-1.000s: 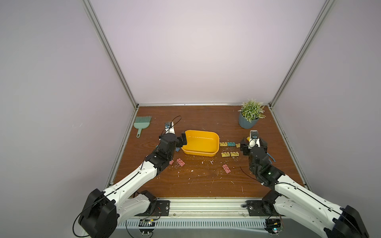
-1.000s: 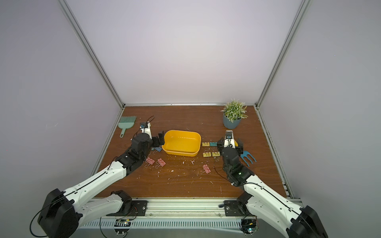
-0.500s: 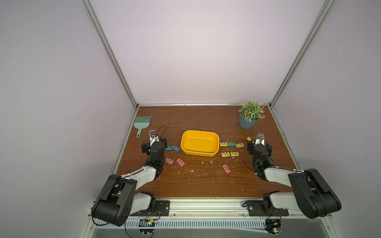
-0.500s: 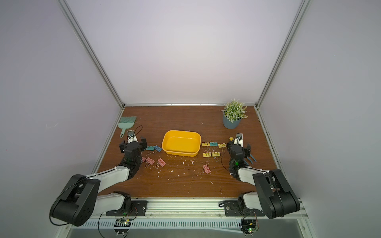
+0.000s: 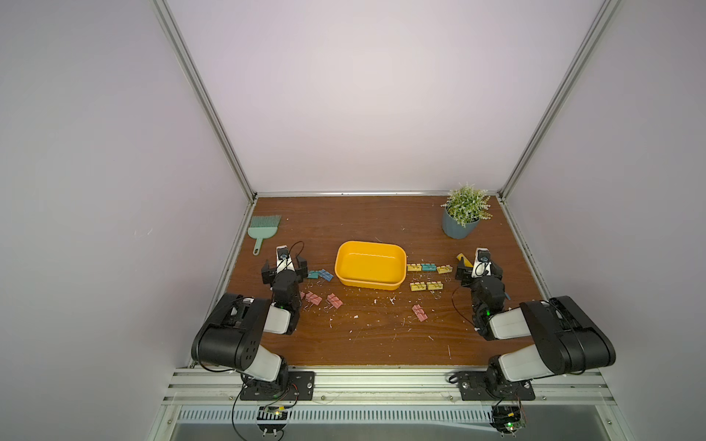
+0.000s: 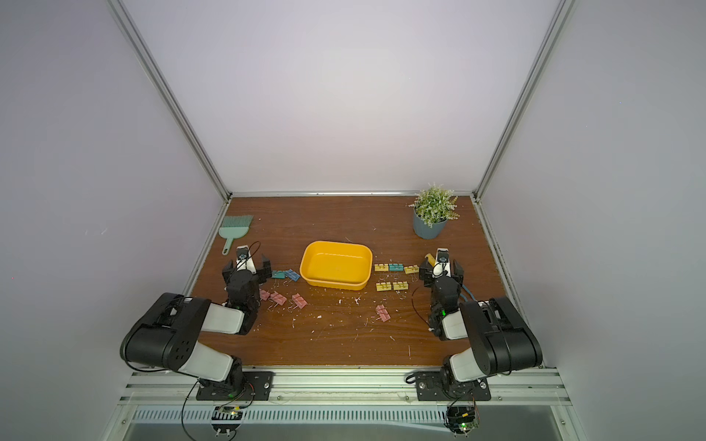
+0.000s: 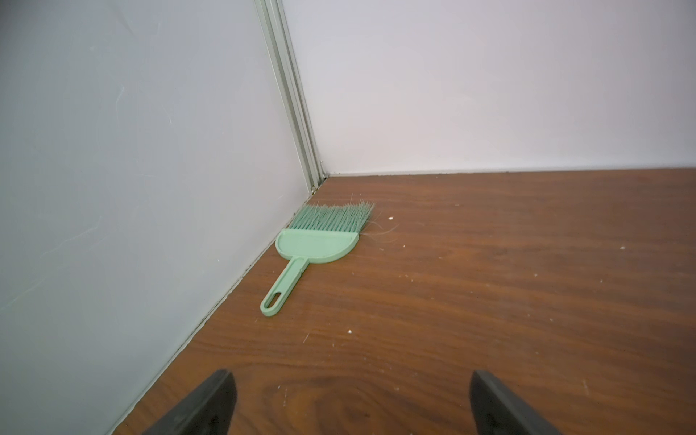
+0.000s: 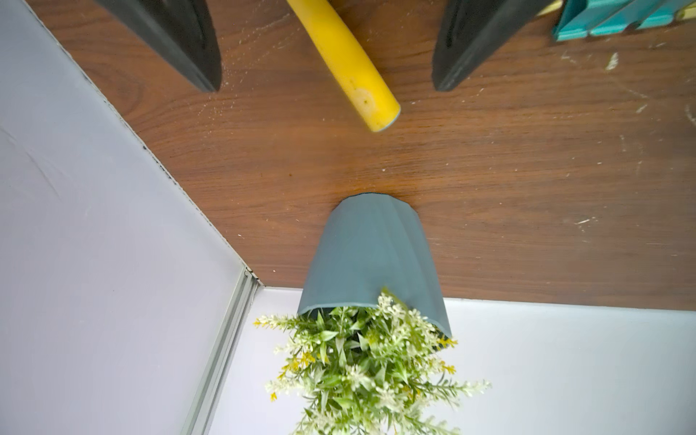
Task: Take out the binder clips from the storage box
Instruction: Reset both arms
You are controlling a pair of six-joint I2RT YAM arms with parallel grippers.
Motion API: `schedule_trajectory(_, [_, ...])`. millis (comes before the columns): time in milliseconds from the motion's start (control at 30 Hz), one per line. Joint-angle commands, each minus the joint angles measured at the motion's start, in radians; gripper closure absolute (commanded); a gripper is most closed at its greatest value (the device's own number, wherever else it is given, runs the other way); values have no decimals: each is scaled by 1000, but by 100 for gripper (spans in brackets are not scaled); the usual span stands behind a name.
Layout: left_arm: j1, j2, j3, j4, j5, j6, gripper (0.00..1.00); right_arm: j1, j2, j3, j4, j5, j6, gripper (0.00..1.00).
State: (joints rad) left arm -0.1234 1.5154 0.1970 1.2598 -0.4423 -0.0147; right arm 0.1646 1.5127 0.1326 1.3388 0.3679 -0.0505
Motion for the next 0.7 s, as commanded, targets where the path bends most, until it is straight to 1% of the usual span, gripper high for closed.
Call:
schedule_trajectory(0, [34,58,-46,205,77,-17,1,-4,52,-2,186,-17,-14,3])
schedule_trajectory(33, [34,64,-50,230,76,-12,1,-4,28,17,116,-13,-9,1])
schedule_trajectory(67, [40,37,-33,147,82,-31,1,-7,6,42,29,1,11,1])
schedule_trajectory(100, [51,31,-4,84,85,-45,1,-17,14,62,6,21,33,1])
schedule_trajectory(200, [61,44,-16,124,94,-47,1,-44,22,71,-5,6,61,1])
schedule_trajectory(333, [60,41,-19,126,110,-39,1,-64,20,76,-22,-14,78,1])
schedule_trajectory(667, [57,49,-14,130,106,-35,1,-64,16,76,-26,-15,76,1])
